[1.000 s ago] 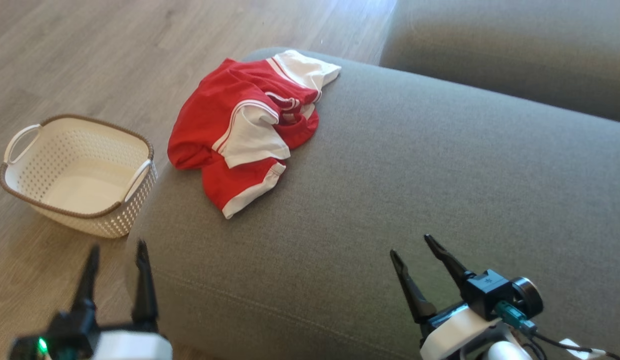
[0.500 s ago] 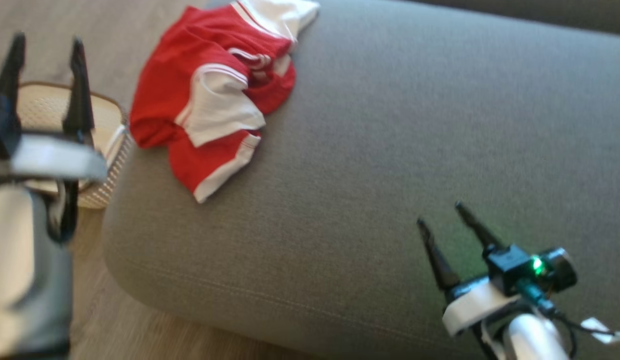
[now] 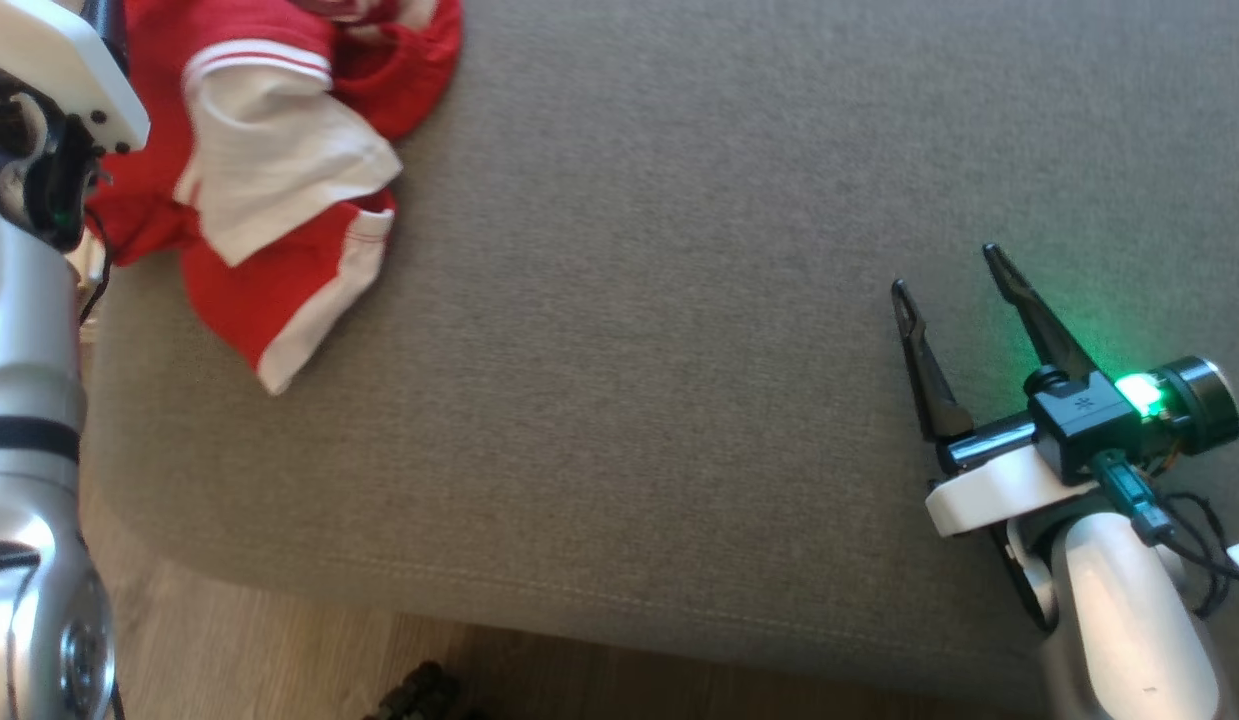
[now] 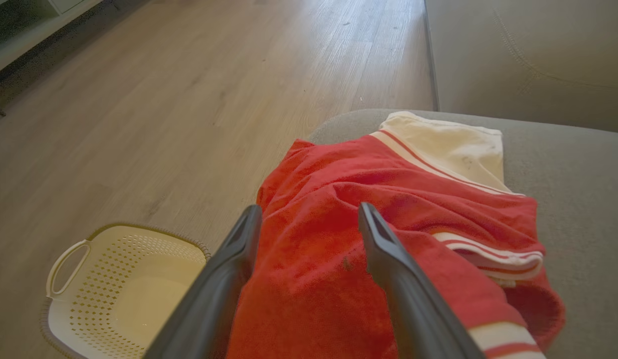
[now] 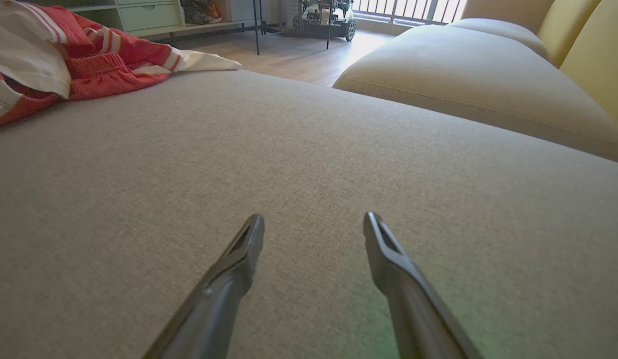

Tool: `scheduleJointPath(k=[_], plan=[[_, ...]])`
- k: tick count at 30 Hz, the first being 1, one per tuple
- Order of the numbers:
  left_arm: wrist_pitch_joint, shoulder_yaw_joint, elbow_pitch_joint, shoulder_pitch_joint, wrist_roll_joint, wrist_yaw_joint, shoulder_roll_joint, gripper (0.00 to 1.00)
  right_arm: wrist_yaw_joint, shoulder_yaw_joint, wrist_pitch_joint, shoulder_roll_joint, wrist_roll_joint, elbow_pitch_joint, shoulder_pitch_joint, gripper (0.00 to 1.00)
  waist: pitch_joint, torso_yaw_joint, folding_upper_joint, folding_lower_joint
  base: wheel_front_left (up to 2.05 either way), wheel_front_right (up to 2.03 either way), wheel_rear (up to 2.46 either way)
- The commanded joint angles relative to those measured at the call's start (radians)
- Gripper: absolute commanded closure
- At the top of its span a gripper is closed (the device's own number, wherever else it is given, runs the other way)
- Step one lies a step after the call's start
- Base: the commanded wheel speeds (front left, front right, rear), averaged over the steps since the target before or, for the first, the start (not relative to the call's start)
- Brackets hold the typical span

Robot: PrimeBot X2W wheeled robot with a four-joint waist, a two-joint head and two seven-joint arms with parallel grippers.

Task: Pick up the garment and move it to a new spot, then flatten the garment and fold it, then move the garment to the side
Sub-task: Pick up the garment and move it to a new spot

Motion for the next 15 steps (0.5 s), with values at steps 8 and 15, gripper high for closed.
scheduleJointPath(k=[8,15], plan=[[0.078,-0.035,0.131,-0.119,-0.059,-0.014,0.06,0.0,0.0,0.013,-0.009,0.001,0.01,-0.047,-0.013,0.0,0.094,-0.052,0.0,-0.0001,0.0,0.0,0.0],[0.105,-0.098,0.177,-0.123,-0.12,-0.014,0.059,0.03,0.0,0.018,-0.009,0.001,0.017,-0.046,-0.037,0.0,0.115,-0.055,0.0,-0.0001,0.0,0.0,0.0]])
